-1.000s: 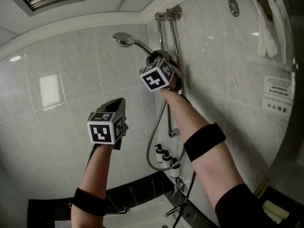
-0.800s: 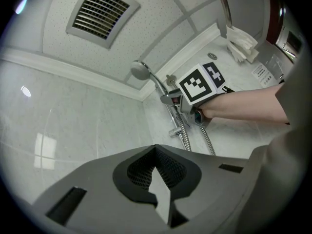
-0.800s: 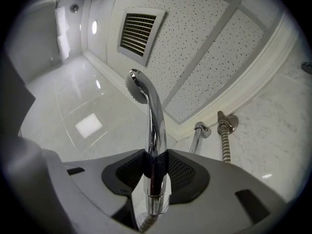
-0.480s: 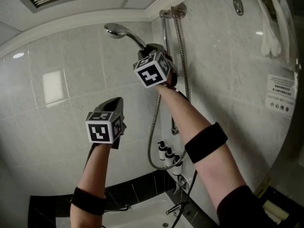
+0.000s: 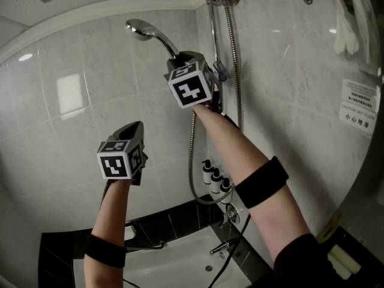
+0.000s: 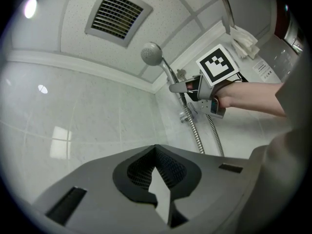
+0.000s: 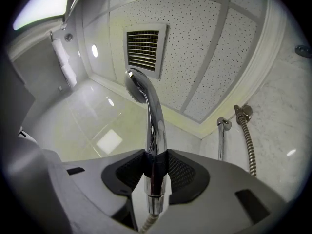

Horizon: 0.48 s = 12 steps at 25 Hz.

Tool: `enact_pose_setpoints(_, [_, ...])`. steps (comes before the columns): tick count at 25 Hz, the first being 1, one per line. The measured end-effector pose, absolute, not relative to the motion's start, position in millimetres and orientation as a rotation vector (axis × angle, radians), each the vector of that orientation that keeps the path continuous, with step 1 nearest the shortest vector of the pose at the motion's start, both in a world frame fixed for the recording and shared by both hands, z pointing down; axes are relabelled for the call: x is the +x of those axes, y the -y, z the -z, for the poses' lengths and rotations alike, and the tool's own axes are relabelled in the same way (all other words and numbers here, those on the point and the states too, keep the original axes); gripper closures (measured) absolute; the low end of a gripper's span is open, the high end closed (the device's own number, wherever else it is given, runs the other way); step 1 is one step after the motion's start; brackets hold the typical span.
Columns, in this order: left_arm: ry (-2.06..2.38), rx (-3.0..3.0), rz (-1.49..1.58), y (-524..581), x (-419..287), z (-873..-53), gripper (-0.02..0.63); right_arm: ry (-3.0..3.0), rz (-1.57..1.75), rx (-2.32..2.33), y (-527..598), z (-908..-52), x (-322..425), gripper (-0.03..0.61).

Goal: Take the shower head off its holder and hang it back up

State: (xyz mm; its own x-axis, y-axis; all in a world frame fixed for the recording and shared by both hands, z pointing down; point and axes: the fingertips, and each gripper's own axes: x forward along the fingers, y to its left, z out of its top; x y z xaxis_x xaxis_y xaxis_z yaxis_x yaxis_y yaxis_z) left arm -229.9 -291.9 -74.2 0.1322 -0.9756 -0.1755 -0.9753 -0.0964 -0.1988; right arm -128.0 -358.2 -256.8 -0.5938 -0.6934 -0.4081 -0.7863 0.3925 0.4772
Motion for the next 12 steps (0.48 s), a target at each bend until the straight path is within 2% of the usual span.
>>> enact_pose_setpoints(12, [-2.037,-2.093,0.068,240,-268,-21,0.614,-2.704,-0.67,-1.14,328,119,-158,0.43])
